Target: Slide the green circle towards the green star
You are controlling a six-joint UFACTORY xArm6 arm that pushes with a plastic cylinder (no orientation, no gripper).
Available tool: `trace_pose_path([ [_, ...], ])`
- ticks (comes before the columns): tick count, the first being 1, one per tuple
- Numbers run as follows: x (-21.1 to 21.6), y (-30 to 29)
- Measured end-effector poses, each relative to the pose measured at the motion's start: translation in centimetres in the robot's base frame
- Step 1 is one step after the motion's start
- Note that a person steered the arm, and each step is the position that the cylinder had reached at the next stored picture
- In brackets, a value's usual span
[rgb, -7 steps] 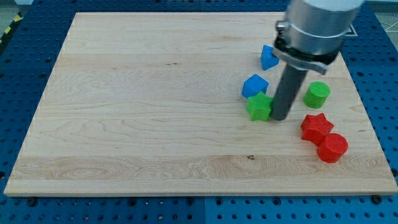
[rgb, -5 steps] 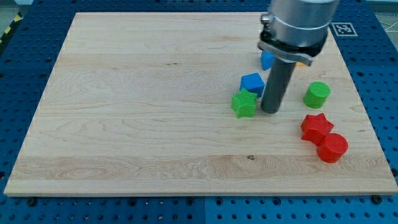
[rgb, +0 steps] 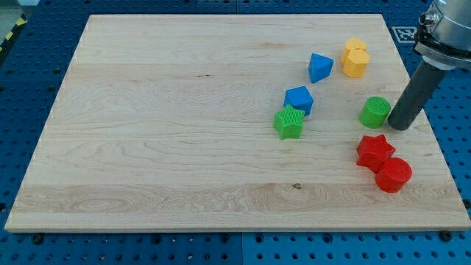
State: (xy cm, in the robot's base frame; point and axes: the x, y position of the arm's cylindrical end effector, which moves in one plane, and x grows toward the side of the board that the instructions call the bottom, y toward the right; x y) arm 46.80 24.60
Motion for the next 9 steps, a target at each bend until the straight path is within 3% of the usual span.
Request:
trace_pose_path([
  [3, -4.1, -2.0],
  [6, -1.3, -10.7],
  [8, -2.4, -9.0],
  [9, -0.5, -7.6],
])
